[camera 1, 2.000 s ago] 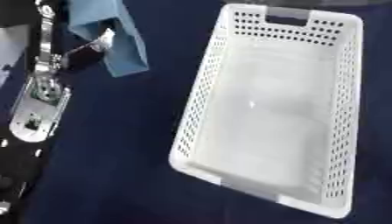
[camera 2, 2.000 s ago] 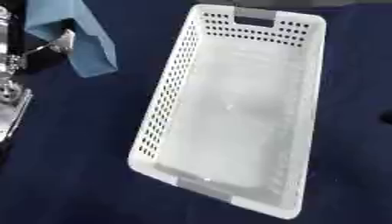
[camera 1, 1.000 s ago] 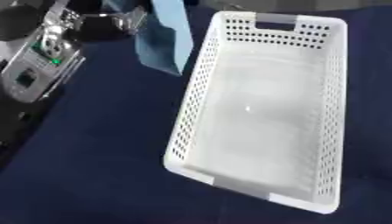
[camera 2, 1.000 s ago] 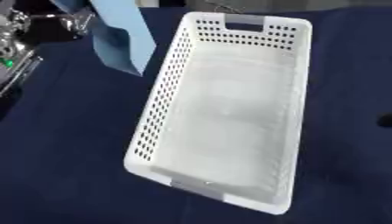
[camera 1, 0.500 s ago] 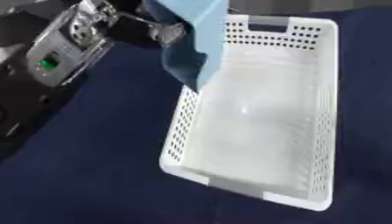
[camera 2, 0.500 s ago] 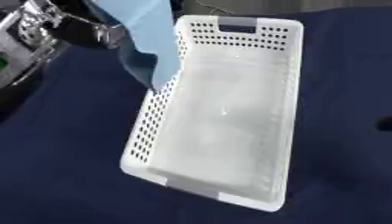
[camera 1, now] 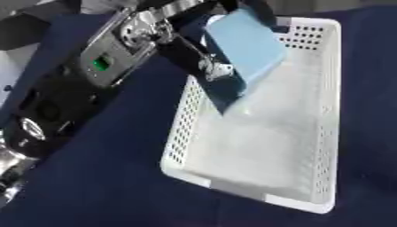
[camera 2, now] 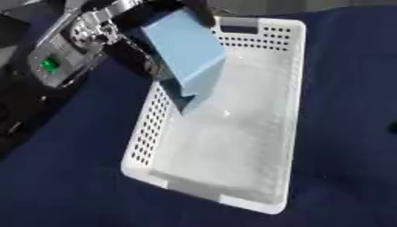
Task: Pick up objects on the table and place them in the box.
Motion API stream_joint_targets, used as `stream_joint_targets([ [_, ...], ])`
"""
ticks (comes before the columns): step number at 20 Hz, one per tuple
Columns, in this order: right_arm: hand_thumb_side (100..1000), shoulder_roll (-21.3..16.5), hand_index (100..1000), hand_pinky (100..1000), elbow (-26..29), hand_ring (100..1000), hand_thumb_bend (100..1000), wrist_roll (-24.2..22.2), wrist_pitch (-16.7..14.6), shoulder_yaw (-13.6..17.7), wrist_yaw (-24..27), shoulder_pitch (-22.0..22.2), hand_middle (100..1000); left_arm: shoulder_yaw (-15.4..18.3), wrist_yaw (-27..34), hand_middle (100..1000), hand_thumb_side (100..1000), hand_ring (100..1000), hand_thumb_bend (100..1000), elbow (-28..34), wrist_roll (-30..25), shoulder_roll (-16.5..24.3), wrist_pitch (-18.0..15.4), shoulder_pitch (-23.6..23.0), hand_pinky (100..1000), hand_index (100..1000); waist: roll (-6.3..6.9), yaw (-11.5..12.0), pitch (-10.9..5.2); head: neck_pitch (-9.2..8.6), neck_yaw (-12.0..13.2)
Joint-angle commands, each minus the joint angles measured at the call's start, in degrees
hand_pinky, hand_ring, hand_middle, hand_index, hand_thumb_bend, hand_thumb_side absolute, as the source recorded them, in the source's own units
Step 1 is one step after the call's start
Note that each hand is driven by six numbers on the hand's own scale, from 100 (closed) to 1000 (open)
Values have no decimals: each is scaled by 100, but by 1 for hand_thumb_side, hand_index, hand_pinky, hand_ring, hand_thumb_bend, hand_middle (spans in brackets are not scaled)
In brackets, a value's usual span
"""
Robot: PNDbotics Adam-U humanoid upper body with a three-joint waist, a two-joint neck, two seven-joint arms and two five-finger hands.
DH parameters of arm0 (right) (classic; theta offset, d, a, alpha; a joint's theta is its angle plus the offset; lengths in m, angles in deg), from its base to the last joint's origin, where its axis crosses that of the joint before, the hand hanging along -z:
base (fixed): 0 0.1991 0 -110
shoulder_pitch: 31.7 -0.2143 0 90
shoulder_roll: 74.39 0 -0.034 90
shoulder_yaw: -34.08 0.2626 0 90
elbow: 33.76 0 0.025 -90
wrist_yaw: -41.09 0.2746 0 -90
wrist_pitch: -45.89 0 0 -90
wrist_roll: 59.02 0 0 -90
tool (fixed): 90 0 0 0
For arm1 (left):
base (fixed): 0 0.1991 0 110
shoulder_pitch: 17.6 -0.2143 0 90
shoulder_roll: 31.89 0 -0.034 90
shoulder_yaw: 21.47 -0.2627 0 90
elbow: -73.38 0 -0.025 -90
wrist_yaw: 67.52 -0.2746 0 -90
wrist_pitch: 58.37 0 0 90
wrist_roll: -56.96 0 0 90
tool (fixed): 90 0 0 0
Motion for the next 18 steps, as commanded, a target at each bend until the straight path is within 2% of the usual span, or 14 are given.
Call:
stream_joint_targets([
  [1, 757, -89, 1000, 879, 77, 752, 100, -47, -58, -8, 10, -73, 750, 65, -56, 383, 418, 443, 100, 30, -277, 78, -230, 38, 100, 552, -25, 5, -73, -74, 70],
  [2, 757, -88, 1000, 879, 77, 752, 100, -47, -64, -8, 6, -73, 750, 82, -59, 439, 486, 484, 100, 26, -313, 76, -299, 27, 100, 602, -28, 7, -70, -75, 72],
  [3, 757, -87, 1000, 879, 77, 752, 100, -47, -70, -11, 3, -74, 750, 87, -94, 567, 600, 601, 100, 36, -383, 86, -383, 24, 225, 719, -30, 6, -69, -73, 79],
  [4, 757, -87, 1000, 879, 77, 752, 100, -47, -75, -13, 1, -74, 750, 96, -144, 685, 660, 712, 205, 39, -460, 95, -465, 21, 375, 827, -31, 6, -68, -72, 85],
  [5, 756, -88, 1000, 880, 77, 752, 100, -47, -78, -15, -2, -74, 750, 112, -246, 762, 692, 786, 320, 51, -572, 112, -570, 26, 490, 893, -30, 4, -66, -75, 94],
  [9, 755, -84, 1000, 881, 77, 753, 100, -47, -81, -23, -21, -76, 750, 201, -534, 895, 722, 927, 566, -51, -744, 112, -822, 16, 720, 1000, -29, -2, -52, -92, 106],
  [11, 755, -83, 1000, 882, 77, 753, 100, -47, -82, -29, -36, -78, 750, 226, -619, 935, 715, 970, 627, -97, -776, 115, -909, 17, 804, 1000, -25, -6, -41, -103, 103],
  [13, 754, -83, 1000, 883, 77, 753, 100, -47, -86, -35, -53, -82, 751, 252, -708, 954, 709, 989, 656, -116, -798, 116, -1000, 20, 840, 1000, -20, -12, -27, -113, 95],
  [18, 753, -79, 1000, 885, 77, 754, 100, -47, -99, -49, -99, -85, 751, 295, -901, 958, 715, 989, 641, -132, -781, 114, -1124, 6, 844, 1000, -14, -19, 1, -132, 83],
])
